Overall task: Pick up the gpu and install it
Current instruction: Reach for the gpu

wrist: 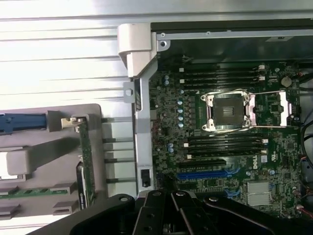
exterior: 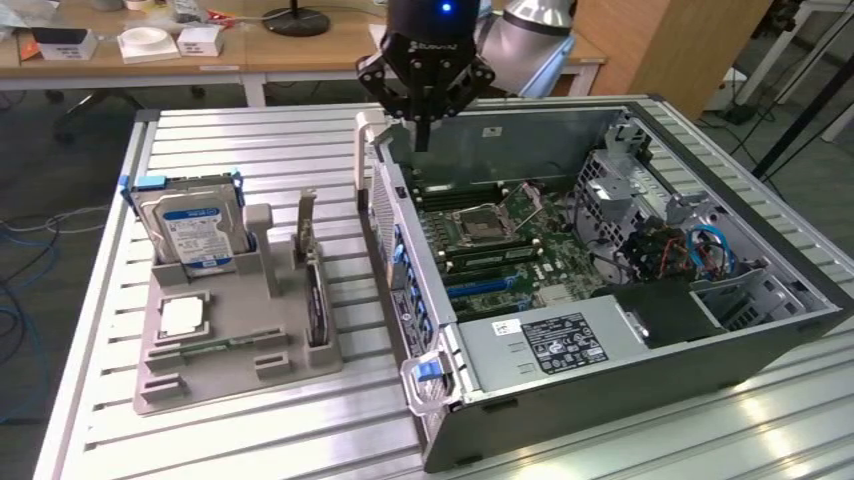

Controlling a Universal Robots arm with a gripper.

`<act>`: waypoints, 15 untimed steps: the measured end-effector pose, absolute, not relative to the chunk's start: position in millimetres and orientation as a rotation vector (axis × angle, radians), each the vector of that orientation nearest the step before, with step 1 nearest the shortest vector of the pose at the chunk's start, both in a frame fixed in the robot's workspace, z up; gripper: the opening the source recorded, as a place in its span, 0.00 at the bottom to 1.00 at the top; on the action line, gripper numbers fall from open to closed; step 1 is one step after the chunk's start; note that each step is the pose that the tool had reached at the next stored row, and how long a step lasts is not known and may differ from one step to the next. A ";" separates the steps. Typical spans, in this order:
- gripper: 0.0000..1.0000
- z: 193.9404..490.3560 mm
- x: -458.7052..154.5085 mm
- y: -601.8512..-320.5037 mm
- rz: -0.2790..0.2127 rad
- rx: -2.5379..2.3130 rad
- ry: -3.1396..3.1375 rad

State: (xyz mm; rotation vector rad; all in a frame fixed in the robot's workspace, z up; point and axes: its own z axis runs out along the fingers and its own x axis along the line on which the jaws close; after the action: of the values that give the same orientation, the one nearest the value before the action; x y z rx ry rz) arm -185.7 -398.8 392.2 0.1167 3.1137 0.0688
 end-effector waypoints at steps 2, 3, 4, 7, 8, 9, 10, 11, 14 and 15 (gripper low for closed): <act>0.11 392.1 -193.3 -398.8 0.069 0.117 3.114; 0.11 392.0 -197.0 -398.8 0.069 0.117 3.114; 0.11 391.9 -200.3 -398.8 0.069 0.117 3.114; 0.11 391.9 -207.9 -398.8 0.069 0.117 3.114; 0.11 391.8 -210.2 -398.8 0.069 0.116 3.114; 0.11 391.8 -212.5 -398.8 0.069 0.116 3.114; 0.11 391.8 -215.0 -398.8 0.069 0.116 3.114; 0.11 391.8 -217.6 -398.8 0.069 0.116 3.114; 0.11 391.6 -225.9 -398.8 0.069 0.116 3.114; 0.11 391.6 -228.8 -398.9 0.069 0.115 3.114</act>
State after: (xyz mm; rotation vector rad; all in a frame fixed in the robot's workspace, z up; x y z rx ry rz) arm -228.8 -398.9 391.6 0.1153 3.1138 0.0688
